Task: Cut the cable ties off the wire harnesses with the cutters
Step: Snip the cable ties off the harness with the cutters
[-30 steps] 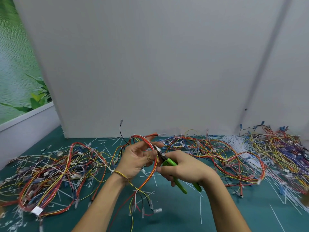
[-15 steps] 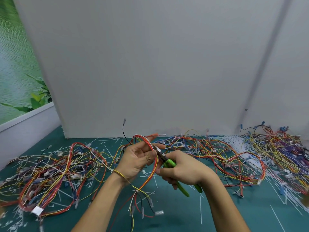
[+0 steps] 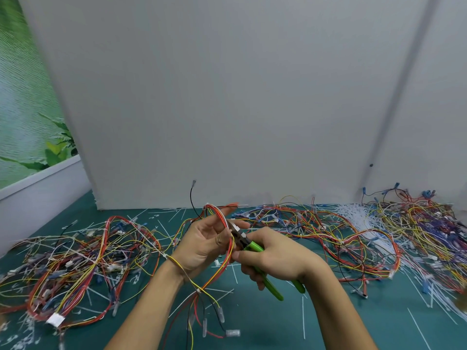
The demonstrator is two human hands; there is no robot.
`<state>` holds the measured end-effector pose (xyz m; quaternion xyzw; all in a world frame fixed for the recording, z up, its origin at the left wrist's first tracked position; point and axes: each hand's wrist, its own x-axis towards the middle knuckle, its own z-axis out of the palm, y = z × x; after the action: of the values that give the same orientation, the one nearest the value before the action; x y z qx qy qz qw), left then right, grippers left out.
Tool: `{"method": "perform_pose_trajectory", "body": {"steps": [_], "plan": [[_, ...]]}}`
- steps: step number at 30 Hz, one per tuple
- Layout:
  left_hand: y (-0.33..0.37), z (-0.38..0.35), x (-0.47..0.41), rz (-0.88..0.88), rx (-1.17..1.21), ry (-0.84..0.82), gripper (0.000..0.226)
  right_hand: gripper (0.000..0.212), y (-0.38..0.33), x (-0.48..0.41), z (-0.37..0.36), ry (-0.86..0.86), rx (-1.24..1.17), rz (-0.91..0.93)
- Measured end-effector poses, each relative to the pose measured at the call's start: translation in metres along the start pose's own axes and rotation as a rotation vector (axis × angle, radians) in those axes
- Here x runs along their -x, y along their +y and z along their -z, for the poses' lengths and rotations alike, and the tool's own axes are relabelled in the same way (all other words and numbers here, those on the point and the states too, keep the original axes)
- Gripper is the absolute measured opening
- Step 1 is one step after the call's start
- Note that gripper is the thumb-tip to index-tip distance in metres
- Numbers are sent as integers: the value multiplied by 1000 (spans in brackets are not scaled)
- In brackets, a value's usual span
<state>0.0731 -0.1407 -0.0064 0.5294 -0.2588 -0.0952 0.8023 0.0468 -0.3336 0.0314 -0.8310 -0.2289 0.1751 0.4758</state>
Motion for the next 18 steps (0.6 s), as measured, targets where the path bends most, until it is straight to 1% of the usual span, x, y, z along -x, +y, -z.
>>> {"method": "perform_pose_trajectory", "body": {"steps": [3, 6, 7, 10, 11, 15, 18], "plan": [[2, 1, 0, -9, 21, 16, 78, 17, -1, -1, -3, 28, 8, -9], [1, 1, -1, -12, 47, 46, 78, 20, -3, -2, -5, 38, 8, -20], [1, 1, -2, -9, 51, 56, 74, 21, -3, -2, -5, 41, 4, -25], [1, 2, -3, 23, 2, 54, 52, 19, -3, -2, -5, 39, -3, -48], [1, 3, -3, 40, -13, 48, 50, 18, -3, -2, -5, 39, -2, -59], [1, 6, -3, 97, -25, 80, 64, 25, -3, -3, -6, 42, -4, -88], [2, 7, -3, 96, -28, 76, 57, 30, -3, -3, -5, 40, -32, -111]]}}
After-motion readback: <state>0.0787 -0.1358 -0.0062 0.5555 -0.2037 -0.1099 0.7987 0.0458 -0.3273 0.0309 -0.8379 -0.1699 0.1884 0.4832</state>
